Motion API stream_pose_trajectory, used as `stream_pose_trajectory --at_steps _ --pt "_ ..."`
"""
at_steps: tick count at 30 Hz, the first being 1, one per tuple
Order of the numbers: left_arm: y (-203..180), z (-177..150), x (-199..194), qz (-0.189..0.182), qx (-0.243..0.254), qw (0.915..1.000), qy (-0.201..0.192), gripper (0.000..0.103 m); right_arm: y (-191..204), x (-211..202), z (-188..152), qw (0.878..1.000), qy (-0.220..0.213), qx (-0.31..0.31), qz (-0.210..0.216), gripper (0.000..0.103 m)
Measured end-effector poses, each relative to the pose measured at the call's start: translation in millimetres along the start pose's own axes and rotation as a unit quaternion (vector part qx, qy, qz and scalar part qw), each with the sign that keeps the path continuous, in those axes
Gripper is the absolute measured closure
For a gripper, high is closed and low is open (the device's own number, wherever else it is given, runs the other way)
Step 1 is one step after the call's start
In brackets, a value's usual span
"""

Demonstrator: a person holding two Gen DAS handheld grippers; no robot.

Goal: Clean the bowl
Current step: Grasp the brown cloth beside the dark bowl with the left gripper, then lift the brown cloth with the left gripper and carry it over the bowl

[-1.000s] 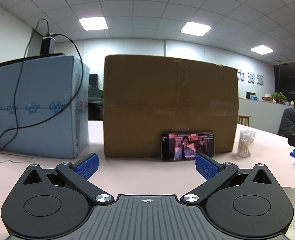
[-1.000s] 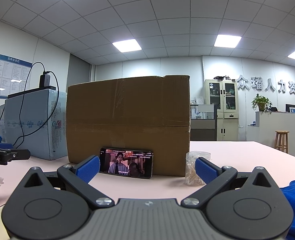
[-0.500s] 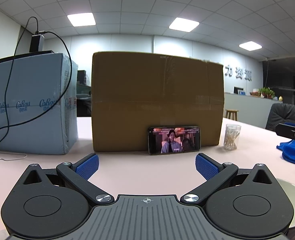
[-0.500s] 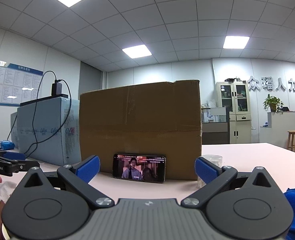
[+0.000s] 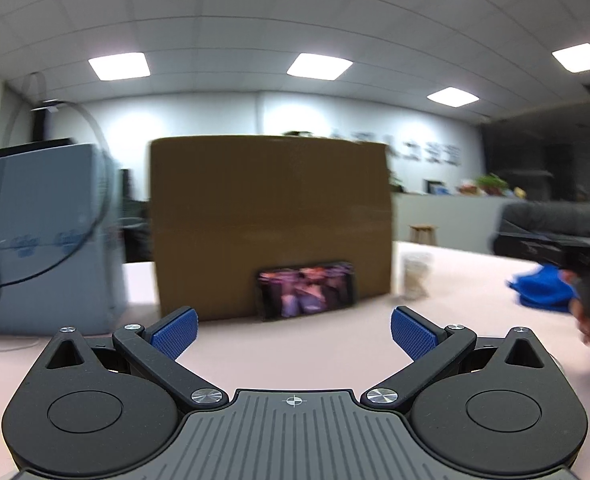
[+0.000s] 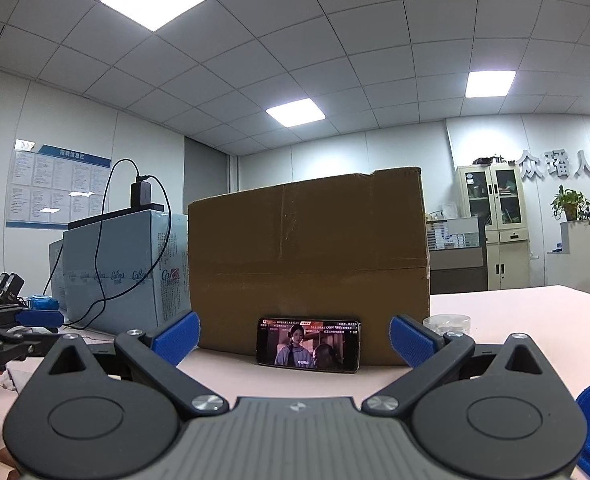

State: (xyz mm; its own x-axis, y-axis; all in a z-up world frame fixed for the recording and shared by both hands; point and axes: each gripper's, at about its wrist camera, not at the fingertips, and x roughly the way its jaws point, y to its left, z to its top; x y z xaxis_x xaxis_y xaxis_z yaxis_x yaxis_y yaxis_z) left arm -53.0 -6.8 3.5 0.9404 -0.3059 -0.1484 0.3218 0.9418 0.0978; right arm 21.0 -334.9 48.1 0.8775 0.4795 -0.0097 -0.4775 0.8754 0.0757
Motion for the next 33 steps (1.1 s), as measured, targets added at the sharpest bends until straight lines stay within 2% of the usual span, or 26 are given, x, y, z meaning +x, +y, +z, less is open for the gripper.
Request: stream_pose_trajectory --at_steps 7,13,16,20,22,28,31,33 --pt "-24 -3 -9 -0.067 0.079 0.9938 0.04 0.0 5 2 0 0.999 0.043 0.003 0.026 0.0" --pt "-49 -7 -17 -0.127 0.106 0.9814 0.098 0.0 11 2 -2 0.998 0.049 -0.007 0.033 0.0" --pt "-62 -10 -16 -0.152 0.111 0.9719 0.142 0.0 12 3 -2 0.998 0.052 -0.007 0.031 0.0" --pt "-66 -15 -12 -0.168 0.078 0.9662 0.179 0.0 11 2 -2 0.998 0.056 -0.005 0.028 0.0" --pt "-66 -16 -9 -0.163 0.07 0.9656 0.19 0.002 11 2 -3 0.998 0.057 -0.005 0.027 0.0" --pt "-64 -20 -2 -0.145 0.045 0.9611 0.231 0.02 10 3 -3 0.998 0.061 -0.005 0.024 0.0" --pt "-59 -21 2 -0.133 0.017 0.9607 0.243 0.032 10 4 -3 0.998 0.064 -0.004 0.024 0.0" --pt "-57 -21 1 -0.124 0.015 0.962 0.243 0.046 10 5 -3 0.998 0.065 -0.004 0.023 0.0"
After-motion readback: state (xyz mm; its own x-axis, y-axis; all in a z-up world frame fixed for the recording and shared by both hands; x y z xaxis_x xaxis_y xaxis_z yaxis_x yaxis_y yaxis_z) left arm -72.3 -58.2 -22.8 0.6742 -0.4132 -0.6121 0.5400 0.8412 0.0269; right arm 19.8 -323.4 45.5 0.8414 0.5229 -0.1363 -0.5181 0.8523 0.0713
